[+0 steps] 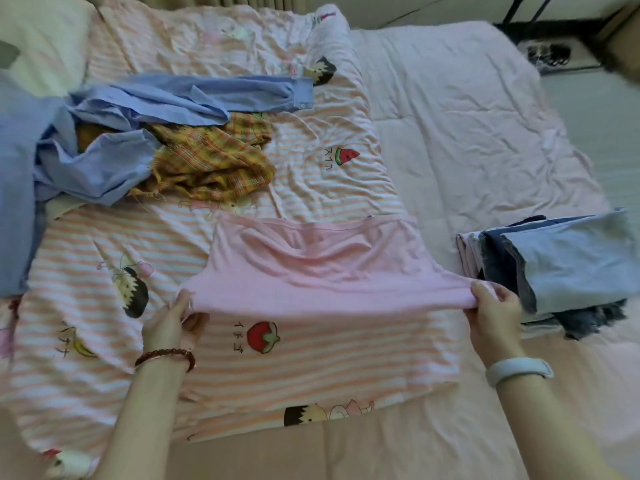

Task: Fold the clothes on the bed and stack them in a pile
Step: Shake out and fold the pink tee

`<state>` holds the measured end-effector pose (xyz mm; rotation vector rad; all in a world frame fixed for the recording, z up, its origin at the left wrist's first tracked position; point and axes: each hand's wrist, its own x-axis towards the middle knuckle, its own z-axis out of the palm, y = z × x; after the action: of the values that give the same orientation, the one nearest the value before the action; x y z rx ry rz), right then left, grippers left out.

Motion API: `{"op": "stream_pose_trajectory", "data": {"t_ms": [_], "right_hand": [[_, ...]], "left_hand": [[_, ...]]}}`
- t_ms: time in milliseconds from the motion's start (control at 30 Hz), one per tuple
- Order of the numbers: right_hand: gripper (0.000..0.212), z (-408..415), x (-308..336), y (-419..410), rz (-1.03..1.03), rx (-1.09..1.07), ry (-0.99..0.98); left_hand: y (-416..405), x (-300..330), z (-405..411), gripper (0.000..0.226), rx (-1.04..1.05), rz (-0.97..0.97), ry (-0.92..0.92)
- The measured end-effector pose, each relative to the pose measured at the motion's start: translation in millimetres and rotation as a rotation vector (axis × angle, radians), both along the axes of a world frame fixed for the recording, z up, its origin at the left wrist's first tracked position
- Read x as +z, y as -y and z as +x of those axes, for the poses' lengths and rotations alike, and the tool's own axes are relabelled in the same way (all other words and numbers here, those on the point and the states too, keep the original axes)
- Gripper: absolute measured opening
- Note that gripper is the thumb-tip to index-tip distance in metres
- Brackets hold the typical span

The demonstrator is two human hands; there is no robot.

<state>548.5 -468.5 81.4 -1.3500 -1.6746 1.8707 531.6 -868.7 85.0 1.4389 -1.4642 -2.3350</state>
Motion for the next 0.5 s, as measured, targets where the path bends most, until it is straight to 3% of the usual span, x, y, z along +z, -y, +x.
{"op": "stream_pose_trajectory", "data": {"t_ms": [167,267,400,500], "right_hand": [[0.013,-104,101,6,-0.038,0.085,-0.206],[0.023,-142,168,10,-0.085,0.057,-0.384],[0.018,-142,220,14,-0.039,0.139,-0.51],[0.013,-118,213,18,-0.126,0.14,-0.601]], "left_hand": [[-6,92,-97,0.015,0.037,0.066,-0.148],[1,155,-136,0.013,0.043,0.045,-0.314],[10,205,-141,0.012,0.089,0.105,-0.535],[15,203,-113,0.01,0.05,0.082,-0.597]]}}
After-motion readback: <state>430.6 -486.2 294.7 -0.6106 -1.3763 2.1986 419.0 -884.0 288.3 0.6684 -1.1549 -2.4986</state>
